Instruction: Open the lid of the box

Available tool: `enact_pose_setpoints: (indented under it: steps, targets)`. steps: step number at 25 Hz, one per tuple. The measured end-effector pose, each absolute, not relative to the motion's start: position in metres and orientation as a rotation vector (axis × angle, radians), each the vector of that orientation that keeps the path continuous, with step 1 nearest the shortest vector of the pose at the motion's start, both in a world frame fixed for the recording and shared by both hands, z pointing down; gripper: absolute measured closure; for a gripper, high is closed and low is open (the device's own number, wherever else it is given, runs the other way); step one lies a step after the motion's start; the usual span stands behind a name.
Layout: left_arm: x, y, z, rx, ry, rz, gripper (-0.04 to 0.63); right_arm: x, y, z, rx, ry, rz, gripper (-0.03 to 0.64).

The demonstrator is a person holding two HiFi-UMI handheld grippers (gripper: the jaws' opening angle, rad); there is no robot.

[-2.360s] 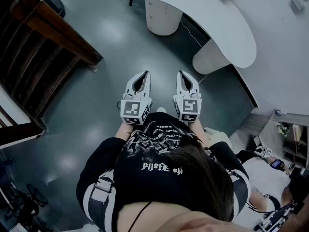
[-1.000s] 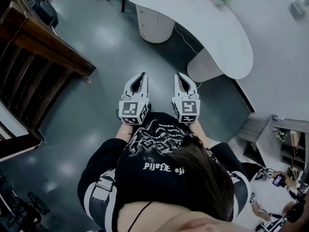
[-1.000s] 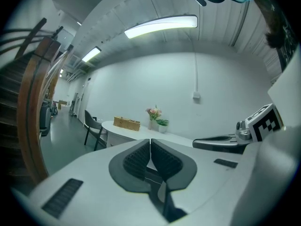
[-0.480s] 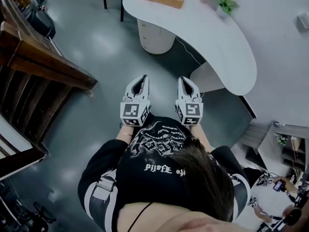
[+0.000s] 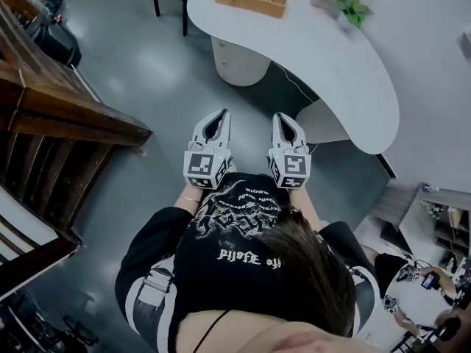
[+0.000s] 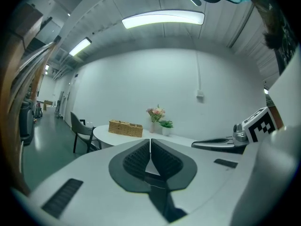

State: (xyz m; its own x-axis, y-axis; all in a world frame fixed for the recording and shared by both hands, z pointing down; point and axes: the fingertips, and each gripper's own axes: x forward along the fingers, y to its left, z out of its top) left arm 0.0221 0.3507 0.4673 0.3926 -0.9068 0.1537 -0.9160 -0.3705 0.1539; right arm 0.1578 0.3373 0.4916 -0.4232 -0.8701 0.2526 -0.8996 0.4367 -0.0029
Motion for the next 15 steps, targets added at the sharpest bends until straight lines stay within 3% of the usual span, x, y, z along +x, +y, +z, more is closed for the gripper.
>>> enact_pose_setpoints:
  steps: [15]
  targets:
    - [-0.011,0.303,0.496,2.332,-1.656,0.057,0.569,0.124,0.28,0.508,1.5,-2.543,0.297,0.591]
